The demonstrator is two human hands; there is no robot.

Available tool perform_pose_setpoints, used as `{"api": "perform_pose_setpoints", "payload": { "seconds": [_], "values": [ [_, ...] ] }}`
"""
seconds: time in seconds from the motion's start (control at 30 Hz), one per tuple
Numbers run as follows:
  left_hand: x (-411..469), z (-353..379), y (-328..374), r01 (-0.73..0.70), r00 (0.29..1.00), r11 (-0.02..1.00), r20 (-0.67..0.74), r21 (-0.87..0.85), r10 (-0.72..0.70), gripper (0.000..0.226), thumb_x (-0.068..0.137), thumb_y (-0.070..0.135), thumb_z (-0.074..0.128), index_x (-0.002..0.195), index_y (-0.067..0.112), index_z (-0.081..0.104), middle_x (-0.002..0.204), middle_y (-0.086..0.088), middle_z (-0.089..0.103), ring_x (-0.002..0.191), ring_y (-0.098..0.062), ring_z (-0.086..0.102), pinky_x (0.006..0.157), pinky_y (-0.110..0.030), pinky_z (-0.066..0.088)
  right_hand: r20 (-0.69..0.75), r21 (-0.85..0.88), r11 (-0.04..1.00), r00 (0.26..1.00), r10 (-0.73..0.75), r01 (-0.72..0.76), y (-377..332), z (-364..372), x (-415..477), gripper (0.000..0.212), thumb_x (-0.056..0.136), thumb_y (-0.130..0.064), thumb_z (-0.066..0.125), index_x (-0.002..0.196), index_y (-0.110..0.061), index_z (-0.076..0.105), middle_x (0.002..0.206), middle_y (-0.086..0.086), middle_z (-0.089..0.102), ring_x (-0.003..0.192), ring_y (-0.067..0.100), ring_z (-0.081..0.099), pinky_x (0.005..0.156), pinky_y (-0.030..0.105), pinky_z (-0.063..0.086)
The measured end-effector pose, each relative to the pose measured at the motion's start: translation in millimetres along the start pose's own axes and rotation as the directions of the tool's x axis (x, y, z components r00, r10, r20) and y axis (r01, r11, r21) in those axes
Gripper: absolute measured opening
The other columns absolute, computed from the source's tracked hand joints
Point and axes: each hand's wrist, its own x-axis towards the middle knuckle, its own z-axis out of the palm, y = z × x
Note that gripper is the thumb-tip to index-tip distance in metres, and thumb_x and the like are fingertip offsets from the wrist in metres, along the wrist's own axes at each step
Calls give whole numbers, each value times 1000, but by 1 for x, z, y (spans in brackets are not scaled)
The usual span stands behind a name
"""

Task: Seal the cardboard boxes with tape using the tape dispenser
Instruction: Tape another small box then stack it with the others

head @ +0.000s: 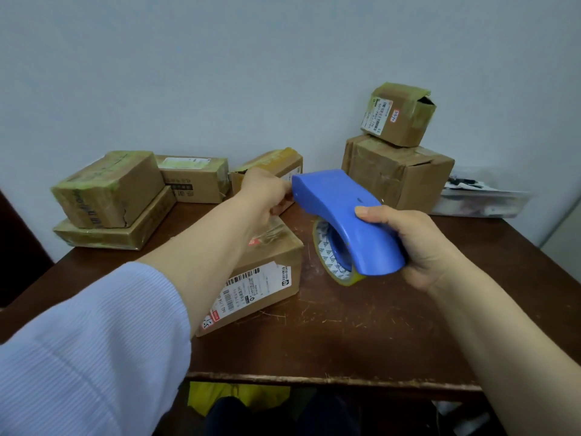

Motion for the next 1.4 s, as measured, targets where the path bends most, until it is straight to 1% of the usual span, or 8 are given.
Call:
{"api": "perform_pose_setpoints", "payload": {
  "seconds": [0.13,0.27,0.4,0.53,0.83,1.03,1.27,1.4],
  "values": [
    [12,-13,-1,-36,998,994,-46,101,41,17,83,11,74,72,4,63,64,-6,60,40,-13,41,38,-17,30,-46,-38,999,999,-26,24,1,2,-15,34,47,-27,75,71,-3,68,68,7,71,55,17,66,49,24,51],
    [18,-14,-8,-52,997,985,-50,165,61,16,84,16,74,79,3,67,66,-5,62,41,-9,43,41,-17,34,-57,-77,997,998,-1,-3,11,1,-25,42,42,-31,74,72,-2,69,71,10,72,58,20,66,56,28,52],
    [30,-26,-21,-48,985,980,-152,191,78,19,83,23,75,73,8,68,74,-4,66,58,-14,49,64,-27,46,-71,-66,996,996,49,-53,18,-3,-30,53,35,-31,75,75,3,69,75,16,72,62,26,66,66,35,51],
    [37,-33,-29,-77,981,973,-158,216,113,27,85,27,72,63,14,66,71,-3,66,68,-18,56,83,-39,54,-51,-69,994,996,78,-82,23,2,-31,49,39,-29,75,75,3,69,74,16,71,61,27,65,65,36,52],
    [43,-24,-34,-107,985,964,-105,244,136,26,86,27,71,67,10,64,68,-1,64,58,-12,56,78,-34,53,-55,-87,993,996,72,-76,29,5,-34,22,65,-19,75,72,0,67,68,13,71,55,22,66,50,30,51],
    [45,-25,-37,-111,985,954,-94,280,142,28,87,25,71,64,10,62,68,-2,64,58,-11,56,83,-35,56,-52,-73,993,994,91,-94,33,6,-33,18,68,-19,75,70,-3,68,68,12,71,55,22,66,57,31,52],
    [44,-27,-35,-77,988,937,-98,342,117,28,87,25,70,65,11,62,74,-5,66,68,-16,57,88,-42,55,-38,-80,992,995,93,-96,39,9,-31,19,71,-20,75,74,-1,69,70,12,72,57,22,66,56,30,52],
    [43,-26,-35,-51,991,908,-94,415,99,25,87,27,70,70,9,67,84,-11,69,85,-26,66,87,-45,55,-35,-82,992,995,91,-94,42,8,-30,21,70,-21,75,75,-1,69,71,13,72,57,21,66,56,29,51]
  ]
}}
